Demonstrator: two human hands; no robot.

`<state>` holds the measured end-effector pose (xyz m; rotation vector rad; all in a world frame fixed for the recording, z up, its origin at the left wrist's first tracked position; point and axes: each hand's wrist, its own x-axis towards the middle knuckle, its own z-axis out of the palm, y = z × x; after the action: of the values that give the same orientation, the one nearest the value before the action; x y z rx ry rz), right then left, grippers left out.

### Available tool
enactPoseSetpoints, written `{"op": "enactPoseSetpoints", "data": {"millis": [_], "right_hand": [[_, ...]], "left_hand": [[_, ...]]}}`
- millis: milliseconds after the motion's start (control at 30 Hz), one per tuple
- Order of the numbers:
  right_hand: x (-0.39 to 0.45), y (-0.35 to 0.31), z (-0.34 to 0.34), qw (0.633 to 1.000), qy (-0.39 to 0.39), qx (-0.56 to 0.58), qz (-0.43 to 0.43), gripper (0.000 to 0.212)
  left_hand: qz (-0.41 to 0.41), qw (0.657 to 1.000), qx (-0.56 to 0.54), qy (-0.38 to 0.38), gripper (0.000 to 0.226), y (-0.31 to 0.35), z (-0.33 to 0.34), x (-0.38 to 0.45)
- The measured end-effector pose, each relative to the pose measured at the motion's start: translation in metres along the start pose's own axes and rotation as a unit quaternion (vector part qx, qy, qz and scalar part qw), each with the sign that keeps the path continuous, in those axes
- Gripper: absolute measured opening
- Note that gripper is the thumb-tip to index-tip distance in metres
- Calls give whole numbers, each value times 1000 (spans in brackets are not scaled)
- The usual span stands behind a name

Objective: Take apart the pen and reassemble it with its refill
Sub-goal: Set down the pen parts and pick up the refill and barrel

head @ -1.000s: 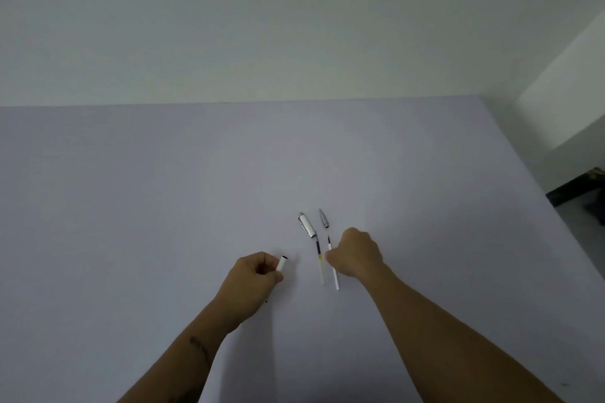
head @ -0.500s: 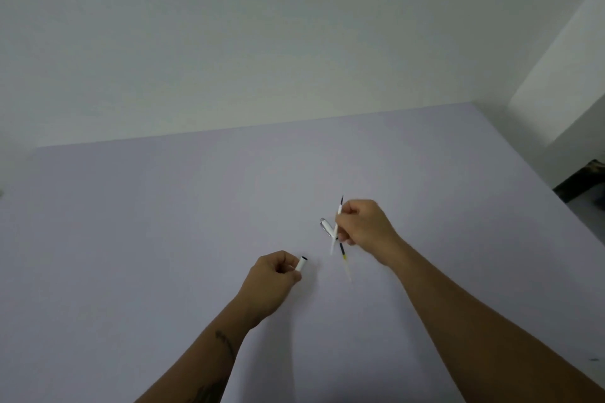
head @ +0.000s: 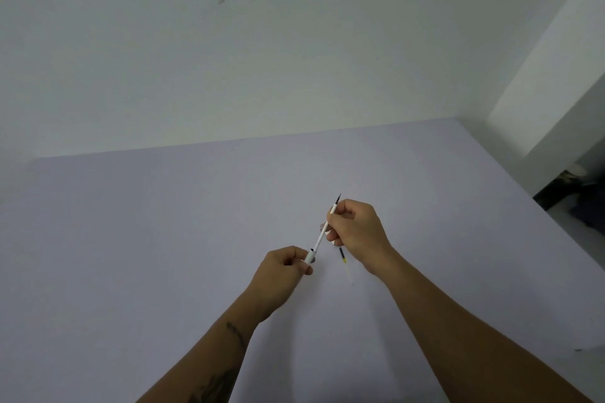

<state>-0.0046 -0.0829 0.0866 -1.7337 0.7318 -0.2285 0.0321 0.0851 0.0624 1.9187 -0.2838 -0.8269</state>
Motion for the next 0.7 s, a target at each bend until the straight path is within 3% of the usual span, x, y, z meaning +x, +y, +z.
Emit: {"op": "enactPoseSetpoints", "data": {"millis": [233,433,700], "right_hand": [[1,0,1,1000,-20,-9,-4,15],[3,4,-10,978,-182,-102,30,13],[37,9,-40,976,-212,-28,51,9]], "left_hand": [[1,999,-44,-10,23,4,-1,-2],[-21,993,-115,-2,11,8,7,3],[-63,991,-110,49,9,25,37,16]]}}
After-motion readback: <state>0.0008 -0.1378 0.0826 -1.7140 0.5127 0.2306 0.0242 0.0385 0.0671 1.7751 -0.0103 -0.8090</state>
